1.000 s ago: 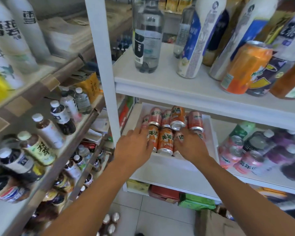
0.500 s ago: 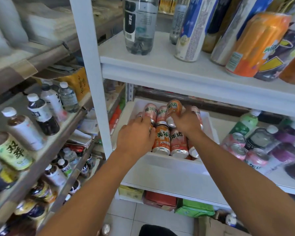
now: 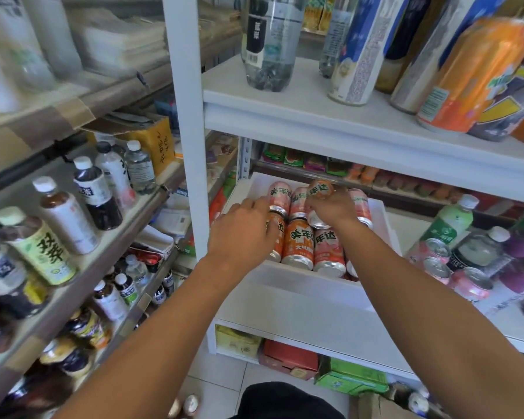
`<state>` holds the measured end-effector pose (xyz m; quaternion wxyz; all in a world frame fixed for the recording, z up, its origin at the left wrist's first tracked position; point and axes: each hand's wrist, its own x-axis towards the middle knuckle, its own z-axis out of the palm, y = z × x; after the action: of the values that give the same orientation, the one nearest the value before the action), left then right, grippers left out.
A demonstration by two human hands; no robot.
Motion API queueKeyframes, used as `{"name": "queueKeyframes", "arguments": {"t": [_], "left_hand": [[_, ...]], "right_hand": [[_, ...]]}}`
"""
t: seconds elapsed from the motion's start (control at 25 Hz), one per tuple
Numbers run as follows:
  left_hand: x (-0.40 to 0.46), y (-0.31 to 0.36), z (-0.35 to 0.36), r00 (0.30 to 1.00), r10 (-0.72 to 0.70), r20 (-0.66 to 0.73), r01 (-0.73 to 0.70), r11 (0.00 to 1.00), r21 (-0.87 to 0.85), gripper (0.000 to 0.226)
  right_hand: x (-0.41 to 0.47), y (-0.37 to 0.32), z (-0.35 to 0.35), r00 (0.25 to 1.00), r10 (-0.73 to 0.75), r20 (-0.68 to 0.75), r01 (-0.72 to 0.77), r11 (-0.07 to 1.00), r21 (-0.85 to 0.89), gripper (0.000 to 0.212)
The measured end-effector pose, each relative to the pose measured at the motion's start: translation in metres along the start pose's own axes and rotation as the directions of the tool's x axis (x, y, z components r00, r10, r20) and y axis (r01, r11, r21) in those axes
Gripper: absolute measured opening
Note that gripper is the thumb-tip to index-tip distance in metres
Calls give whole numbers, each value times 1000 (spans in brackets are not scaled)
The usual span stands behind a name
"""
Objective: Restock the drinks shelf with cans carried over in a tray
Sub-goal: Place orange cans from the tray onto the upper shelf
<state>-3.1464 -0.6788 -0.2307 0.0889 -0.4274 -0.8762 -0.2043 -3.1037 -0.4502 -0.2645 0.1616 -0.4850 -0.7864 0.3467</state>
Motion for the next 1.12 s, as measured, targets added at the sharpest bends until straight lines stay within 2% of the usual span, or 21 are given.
{"name": "queueKeyframes", "arguments": {"t": [0.12,0.24,0.4,0.48,0.6,0.72,0.96,1.04,1.12], "left_hand": [[-4,-1,-11,1000,-22,-7,22,1000,-1,36],[-15,-12,-32,996,-91,-6,91,996,-9,34],[-39,-37,-69,976,-216,-9,217,976,20,33],[-50,-48,-88,962,-271,-28,272,961,47,34],[-74,-73,-124,930,-361,-73,367,925,93,33],[-104,-102,-164,871,-460,-174,483,866,128,34],[-169,-142,-259,724,-568,-393,656,742,136,32],[-195,-158,-290,669,-579,-466,705,693,150,32],[-217,-170,-316,620,-590,-518,747,646,159,33]], "right_hand": [[-27,-2,-8,998,-31,46,24,987,157,63],[-64,-14,-14,982,-92,163,51,969,242,45],[-114,-36,-4,933,-206,294,103,938,331,39],[-135,-47,6,888,-271,372,132,925,357,46],[-168,-81,26,794,-391,466,195,889,414,67],[-204,-128,47,667,-531,523,267,826,497,72],[-284,-230,76,403,-745,532,373,664,648,68],[-315,-264,89,321,-793,519,406,610,681,76],[-341,-291,101,269,-825,497,406,565,718,83]]}}
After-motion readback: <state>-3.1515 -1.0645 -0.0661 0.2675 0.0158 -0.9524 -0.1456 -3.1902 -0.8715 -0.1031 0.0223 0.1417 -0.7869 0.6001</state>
